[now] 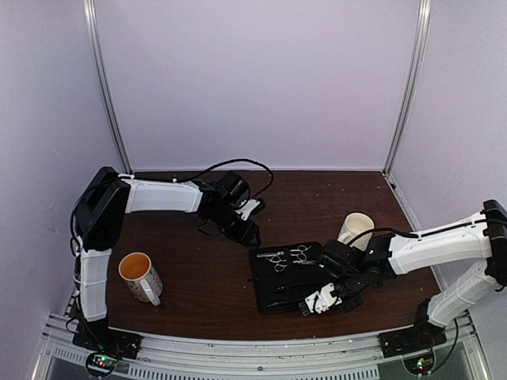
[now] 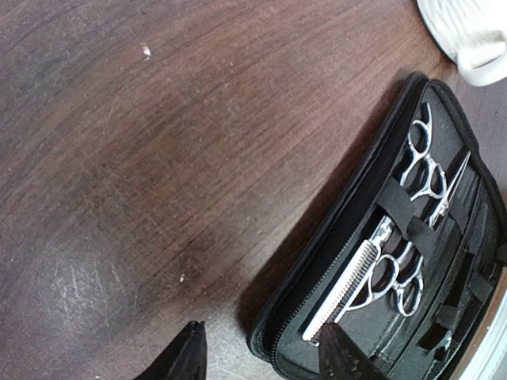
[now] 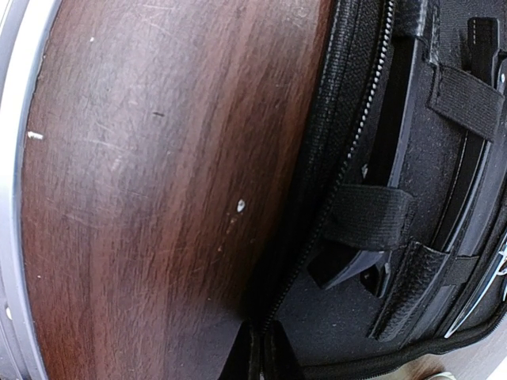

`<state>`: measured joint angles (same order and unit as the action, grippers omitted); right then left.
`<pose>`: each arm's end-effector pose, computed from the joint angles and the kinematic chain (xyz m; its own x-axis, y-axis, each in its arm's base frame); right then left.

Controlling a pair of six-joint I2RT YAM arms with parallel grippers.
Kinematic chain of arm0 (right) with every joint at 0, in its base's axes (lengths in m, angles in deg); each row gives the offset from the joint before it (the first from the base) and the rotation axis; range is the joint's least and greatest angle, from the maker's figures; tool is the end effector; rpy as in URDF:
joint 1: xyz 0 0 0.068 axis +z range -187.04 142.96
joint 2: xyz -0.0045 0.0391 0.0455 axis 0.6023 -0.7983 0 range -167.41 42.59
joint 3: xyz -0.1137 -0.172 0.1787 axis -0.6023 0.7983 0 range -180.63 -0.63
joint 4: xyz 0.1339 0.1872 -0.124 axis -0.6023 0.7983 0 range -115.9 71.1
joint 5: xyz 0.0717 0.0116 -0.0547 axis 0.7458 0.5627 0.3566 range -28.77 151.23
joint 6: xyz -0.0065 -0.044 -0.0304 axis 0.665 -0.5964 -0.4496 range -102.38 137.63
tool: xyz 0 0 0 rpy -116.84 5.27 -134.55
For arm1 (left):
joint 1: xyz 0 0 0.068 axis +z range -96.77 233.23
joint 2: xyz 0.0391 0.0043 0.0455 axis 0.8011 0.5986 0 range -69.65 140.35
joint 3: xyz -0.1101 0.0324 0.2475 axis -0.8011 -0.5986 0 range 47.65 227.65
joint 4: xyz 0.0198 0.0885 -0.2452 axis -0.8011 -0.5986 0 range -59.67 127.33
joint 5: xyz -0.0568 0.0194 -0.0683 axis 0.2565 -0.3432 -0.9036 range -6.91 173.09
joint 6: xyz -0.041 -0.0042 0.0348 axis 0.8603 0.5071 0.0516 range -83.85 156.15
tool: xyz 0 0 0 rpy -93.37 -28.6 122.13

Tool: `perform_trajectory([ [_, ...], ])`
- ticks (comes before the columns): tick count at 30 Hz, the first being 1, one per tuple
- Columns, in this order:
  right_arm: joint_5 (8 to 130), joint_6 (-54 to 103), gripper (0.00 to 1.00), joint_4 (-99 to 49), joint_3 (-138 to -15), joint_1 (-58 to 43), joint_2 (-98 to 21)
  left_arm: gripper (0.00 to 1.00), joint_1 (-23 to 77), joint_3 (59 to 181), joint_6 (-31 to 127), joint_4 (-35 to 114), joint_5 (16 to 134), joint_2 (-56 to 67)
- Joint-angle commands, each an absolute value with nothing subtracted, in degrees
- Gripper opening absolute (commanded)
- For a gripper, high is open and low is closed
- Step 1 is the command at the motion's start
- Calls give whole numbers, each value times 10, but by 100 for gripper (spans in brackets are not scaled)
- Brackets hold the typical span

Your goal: Sort the hair-cutting tools

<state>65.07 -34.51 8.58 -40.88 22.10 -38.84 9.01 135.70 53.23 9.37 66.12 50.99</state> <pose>0.1169 0.2001 0.1524 0.3778 -0.9033 -0.2033 -0.9233 -0.3511 -0.1559 0.3126 -0.3187 0.1652 -0.8227 0.4086 -0.3953 0.5526 0.7380 -0.3873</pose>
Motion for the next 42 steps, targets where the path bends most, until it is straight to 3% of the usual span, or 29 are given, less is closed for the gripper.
perform_trajectory([
  [1, 630, -342, 0, 38, -407, 223, -410, 49, 92, 1382, 482, 66, 658, 537],
  [5, 630, -339, 0, 38, -410, 223, -415, 50, 80, 1400, 470, 57, 683, 551],
  [8, 627, -338, 0, 37, -411, 223, -418, 45, 74, 1422, 463, 46, 707, 565],
  [14, 621, -334, 0, 37, -411, 224, -425, 23, 68, 1447, 444, 34, 701, 583],
  [24, 616, -325, 0, 32, -417, 222, -432, 1, 50, 1436, 413, 19, 703, 565],
  [32, 601, -320, 0, 25, -417, 222, -438, 0, 37, 1425, 415, 19, 733, 503],
  [42, 552, -319, 0, -19, -400, 222, -420, 0, 9, 1401, 436, 9, 681, 428],
])
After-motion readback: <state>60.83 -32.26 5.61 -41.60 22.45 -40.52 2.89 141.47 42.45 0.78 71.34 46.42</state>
